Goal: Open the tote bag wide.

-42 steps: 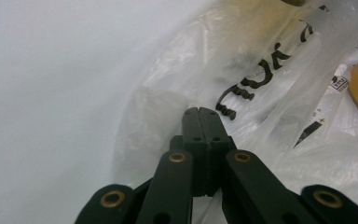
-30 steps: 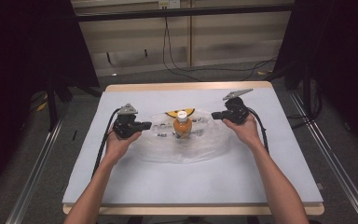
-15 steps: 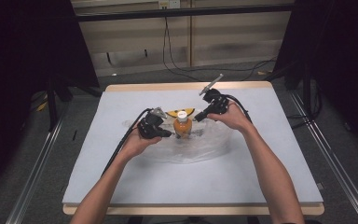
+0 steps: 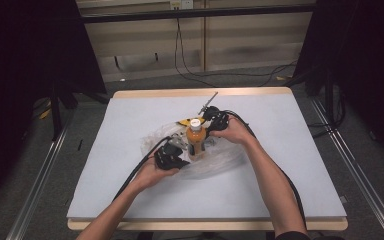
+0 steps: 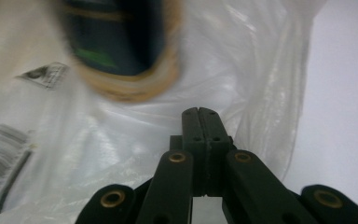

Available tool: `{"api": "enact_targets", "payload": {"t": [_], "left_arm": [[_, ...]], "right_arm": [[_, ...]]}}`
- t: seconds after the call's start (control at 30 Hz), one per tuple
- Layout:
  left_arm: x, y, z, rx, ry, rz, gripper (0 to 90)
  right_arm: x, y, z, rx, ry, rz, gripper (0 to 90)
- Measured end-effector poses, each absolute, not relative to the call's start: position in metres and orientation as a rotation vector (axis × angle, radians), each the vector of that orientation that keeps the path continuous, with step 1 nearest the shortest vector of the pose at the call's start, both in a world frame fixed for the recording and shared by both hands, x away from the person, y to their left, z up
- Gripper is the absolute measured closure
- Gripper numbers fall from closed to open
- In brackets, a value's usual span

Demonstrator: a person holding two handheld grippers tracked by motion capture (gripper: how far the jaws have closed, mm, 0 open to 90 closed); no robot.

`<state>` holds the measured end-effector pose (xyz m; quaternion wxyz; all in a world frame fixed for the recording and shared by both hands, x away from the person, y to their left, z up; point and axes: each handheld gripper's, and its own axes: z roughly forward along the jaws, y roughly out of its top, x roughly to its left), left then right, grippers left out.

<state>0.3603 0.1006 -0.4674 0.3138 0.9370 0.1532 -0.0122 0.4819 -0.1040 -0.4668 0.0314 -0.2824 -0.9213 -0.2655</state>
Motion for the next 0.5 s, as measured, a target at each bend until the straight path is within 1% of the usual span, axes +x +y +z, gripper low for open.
{"api": "enact_targets", "payload": {"t": [0.03, 0.07, 0.13, 0.2, 0.27, 0.33, 0.4, 0.43, 0.5], "left_arm": [[0.348, 0.096, -0.466, 2.486, 0.362, -0.025, 90.0], [0.348, 0.096, -0.466, 2.486, 0.362, -0.025, 90.0], [0.335, 0.092, -0.466, 2.499, 0.323, -0.045, 90.0], [0.32, 0.087, -0.463, 2.542, 0.276, -0.01, 90.0], [0.309, 0.082, -0.461, 2.558, 0.239, -0.033, 90.0], [0.297, 0.077, -0.459, 2.587, 0.175, -0.01, 90.0], [0.285, 0.074, -0.459, 2.601, 0.134, -0.009, 90.0], [0.282, 0.073, -0.458, 2.606, 0.121, -0.027, 90.0], [0.273, 0.071, -0.457, 2.613, 0.095, -0.012, 90.0]], "right_arm": [[0.486, -0.101, -0.466, -0.905, -2.872, -0.806, 90.0], [0.488, -0.1, -0.466, -0.914, -2.884, -0.804, 90.0], [0.49, -0.099, -0.466, -0.944, -2.886, -0.807, 90.0], [0.494, -0.098, -0.466, -0.972, -2.891, -0.809, 90.0], [0.499, -0.096, -0.466, -1.0, -2.91, -0.796, 90.0], [0.504, -0.093, -0.465, -1.031, -2.953, -0.766, 90.0], [0.516, -0.089, -0.463, -1.06, -3.005, -0.704, 90.0], [0.516, -0.089, -0.463, -1.06, -3.005, -0.704, 90.0], [0.522, -0.087, -0.463, -1.1, -2.991, -0.684, 90.0]]}}
